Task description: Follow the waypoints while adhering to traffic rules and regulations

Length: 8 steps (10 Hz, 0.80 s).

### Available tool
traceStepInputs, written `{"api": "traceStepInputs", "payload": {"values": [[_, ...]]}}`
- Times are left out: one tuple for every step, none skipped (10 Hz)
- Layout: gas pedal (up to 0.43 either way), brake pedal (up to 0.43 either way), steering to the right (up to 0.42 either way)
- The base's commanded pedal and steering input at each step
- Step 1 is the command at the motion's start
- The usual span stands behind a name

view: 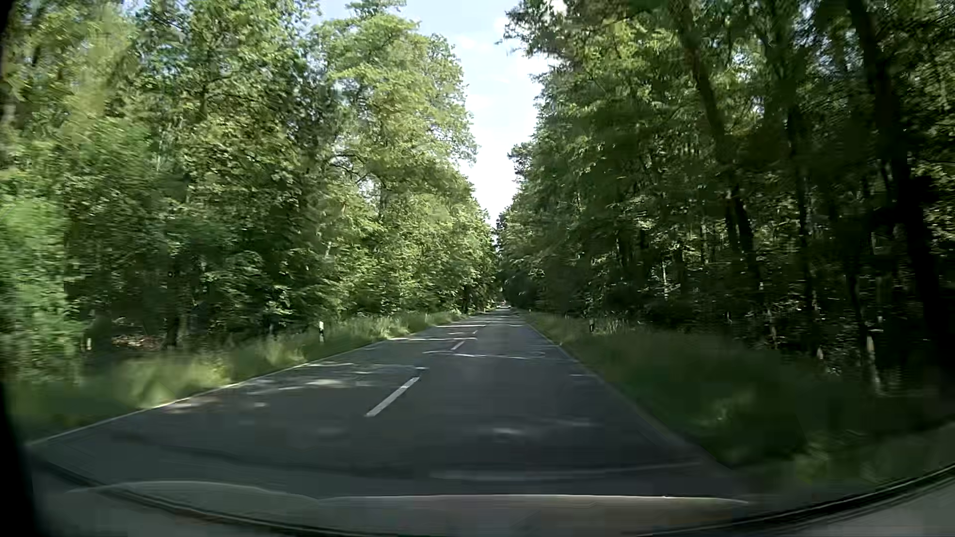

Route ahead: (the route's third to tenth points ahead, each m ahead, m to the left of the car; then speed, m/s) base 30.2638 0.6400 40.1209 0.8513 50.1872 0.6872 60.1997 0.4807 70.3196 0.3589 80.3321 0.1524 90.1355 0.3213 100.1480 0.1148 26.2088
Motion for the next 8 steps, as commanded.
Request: {"api": "traceStepInputs", "payload": {"values": [[0.331, 0.030, 0.000], [0.331, 0.030, 0.000], [0.331, 0.030, -0.001], [0.331, 0.030, 0.000], [0.331, 0.030, -0.001], [0.331, 0.030, 0.000], [0.319, 0.030, 0.000], [0.280, 0.030, 0.000]]}}
